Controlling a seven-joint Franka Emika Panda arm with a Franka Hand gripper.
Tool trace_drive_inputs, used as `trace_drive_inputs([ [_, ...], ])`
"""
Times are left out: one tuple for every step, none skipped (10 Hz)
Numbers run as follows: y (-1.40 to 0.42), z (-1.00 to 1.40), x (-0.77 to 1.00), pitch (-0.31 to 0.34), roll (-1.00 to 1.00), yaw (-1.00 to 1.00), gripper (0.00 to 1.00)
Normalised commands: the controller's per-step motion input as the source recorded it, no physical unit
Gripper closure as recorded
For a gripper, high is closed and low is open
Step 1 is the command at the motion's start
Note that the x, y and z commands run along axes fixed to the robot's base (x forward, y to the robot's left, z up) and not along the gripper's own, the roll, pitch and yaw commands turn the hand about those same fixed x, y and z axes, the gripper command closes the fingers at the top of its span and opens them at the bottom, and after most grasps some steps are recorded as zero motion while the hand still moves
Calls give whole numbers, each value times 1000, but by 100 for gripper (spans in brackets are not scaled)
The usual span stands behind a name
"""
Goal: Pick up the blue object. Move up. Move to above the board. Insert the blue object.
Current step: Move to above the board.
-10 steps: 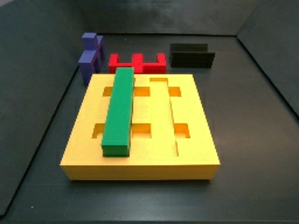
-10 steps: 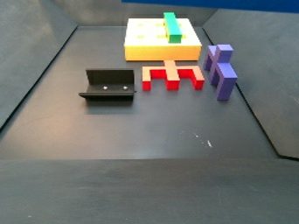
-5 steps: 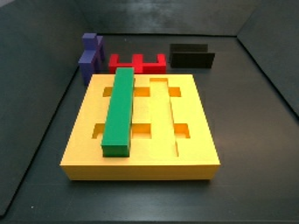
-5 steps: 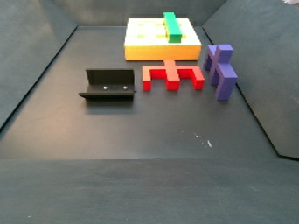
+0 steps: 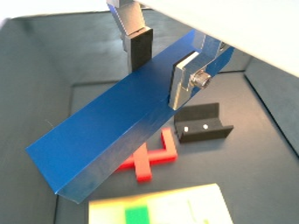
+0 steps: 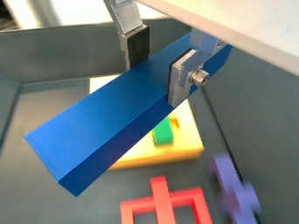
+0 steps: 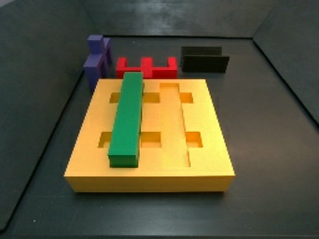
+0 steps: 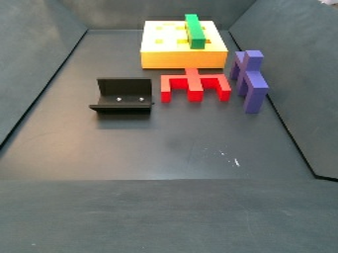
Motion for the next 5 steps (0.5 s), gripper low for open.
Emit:
trace_drive_inputs([
  [-1400,168,153,83,20,1000,100],
  [-1400,169,174,92,22,1000,100],
  [-921,122,161,114,30,1000,100],
  [-571,87,134,128,35,1000,100],
  [-268,52,96,141,44,1000,100],
])
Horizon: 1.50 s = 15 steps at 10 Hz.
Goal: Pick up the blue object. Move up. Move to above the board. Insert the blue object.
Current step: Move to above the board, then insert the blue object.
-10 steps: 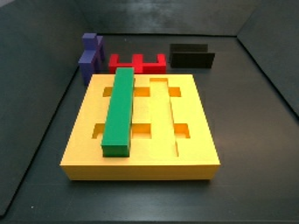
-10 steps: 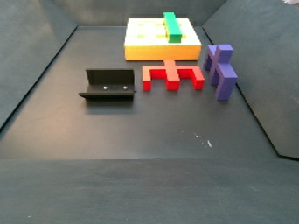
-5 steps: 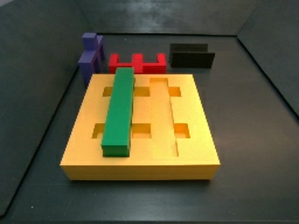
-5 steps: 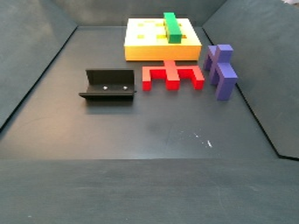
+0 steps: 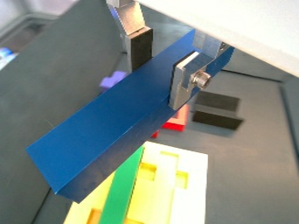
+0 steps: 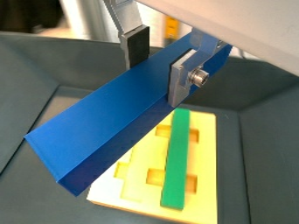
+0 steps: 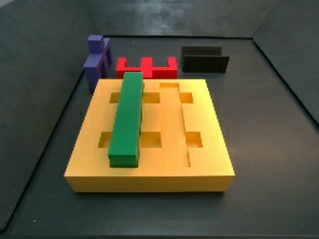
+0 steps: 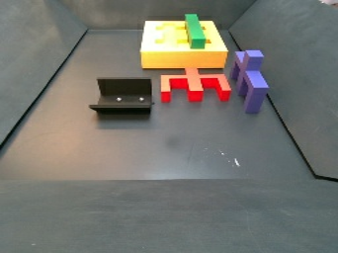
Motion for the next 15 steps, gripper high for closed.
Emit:
trace_drive_inputs([
  [-171,40,69,150,51,1000,100],
  [-104,31,63,168,64,1000,100],
  [-86,24,64,182,71,1000,100],
  [-59,27,73,232,94,1000,100],
  [-54,32,79,243,102,769,100],
  [-46,31,85,215,99,530,100],
  [-41,26,78,178,97,332,100],
  [-57,-54,0,-26,0,0,100],
  [-63,-71,0,-24,0,0,100],
  [0,-320,174,-74,-60,0,100],
  [0,-657,289,-160,-210,-74,100],
  [-17,-643,263,-173,-220,-114,100],
  [-17,-649,257,-171,-219,-109,100],
  [-11,-660,191,-170,-214,-54,100],
  [0,-743,0,-164,-153,0,100],
])
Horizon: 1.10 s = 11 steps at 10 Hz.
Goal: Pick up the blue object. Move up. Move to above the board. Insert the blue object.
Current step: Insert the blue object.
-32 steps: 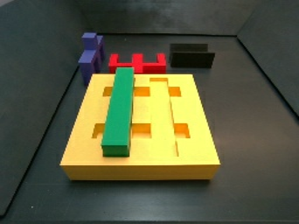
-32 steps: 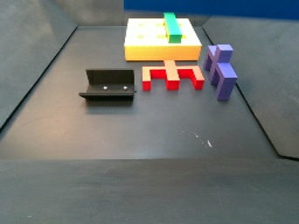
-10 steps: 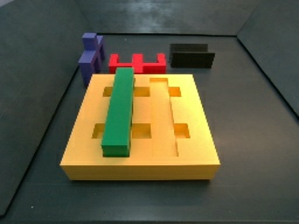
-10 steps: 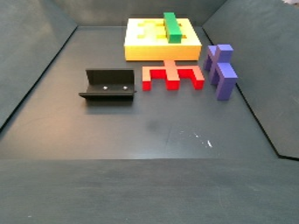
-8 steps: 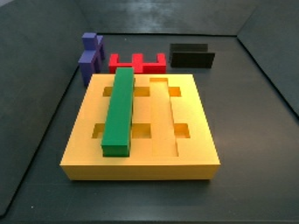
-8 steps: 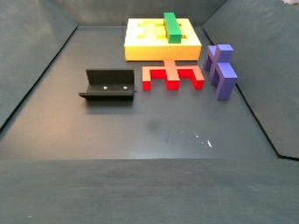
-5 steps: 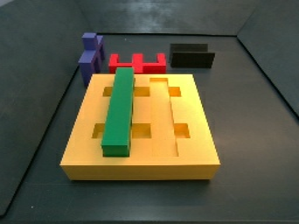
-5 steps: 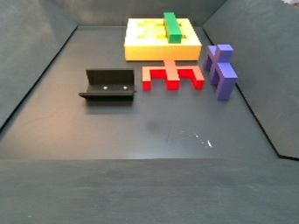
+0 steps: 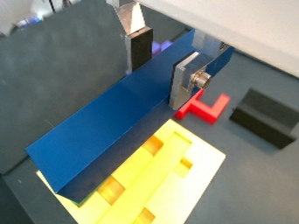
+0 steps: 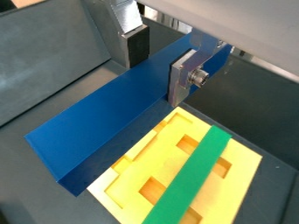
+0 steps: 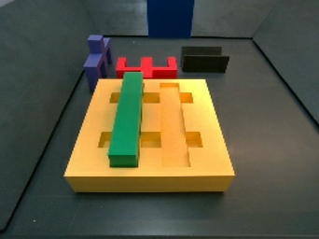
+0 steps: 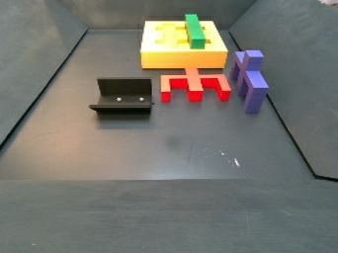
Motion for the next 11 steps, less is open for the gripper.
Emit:
trace_drive_inputs([
  [-100,-789,-9,-240,-30,11,100],
  [-126,-774,-9,-254,9,0,100],
  [-114,-777,-23,-247,83,0,100],
  [-149,-746,-37,-249,126,0,100],
  [-197,-677,-11,-169,289,0,100],
  [-246,-594,0,-139,351,0,100],
  [-143,-600,0,-41,363,0,100],
  [-97,-557,0,-27,267,3,100],
  [-51,-577,0,-53,163,37,100],
  [0,-623,0,-51,24,29,100],
  [-17,-491,83,-23,0,129,100],
])
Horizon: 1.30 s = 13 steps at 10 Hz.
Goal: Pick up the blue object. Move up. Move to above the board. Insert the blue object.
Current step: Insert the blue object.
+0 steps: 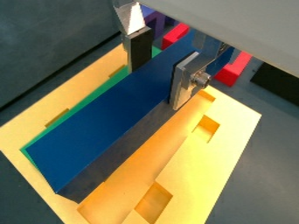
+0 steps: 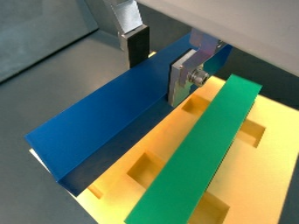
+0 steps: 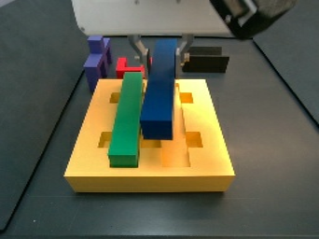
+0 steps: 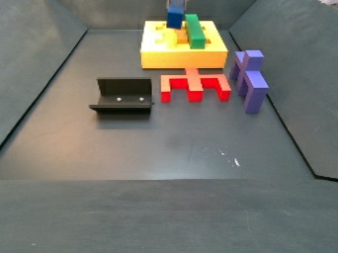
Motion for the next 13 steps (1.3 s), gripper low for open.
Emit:
trace_drive_inputs([
  [-120,-349,154,0,0,283,100],
  [-129,-294,166,0,0,331,100],
  [-154,-229,60,0,24,243,100],
  [-151,-214,63,0,87,114,100],
  [-83,-271,71,0,139,29,100],
  [-51,-289,226,46,190,0,100],
  [-57,-280,323,67,191,3,100],
  [-63,-209,309,70,167,6,100],
  [-71,-131,254,64,150,9,100],
  [-63,-174,94,37,180,0,100],
  [-29,-189,0,10,194,3,100],
  [-9,-151,0,0,253,43,100],
  [-17,-140,0,9,227,77,100],
])
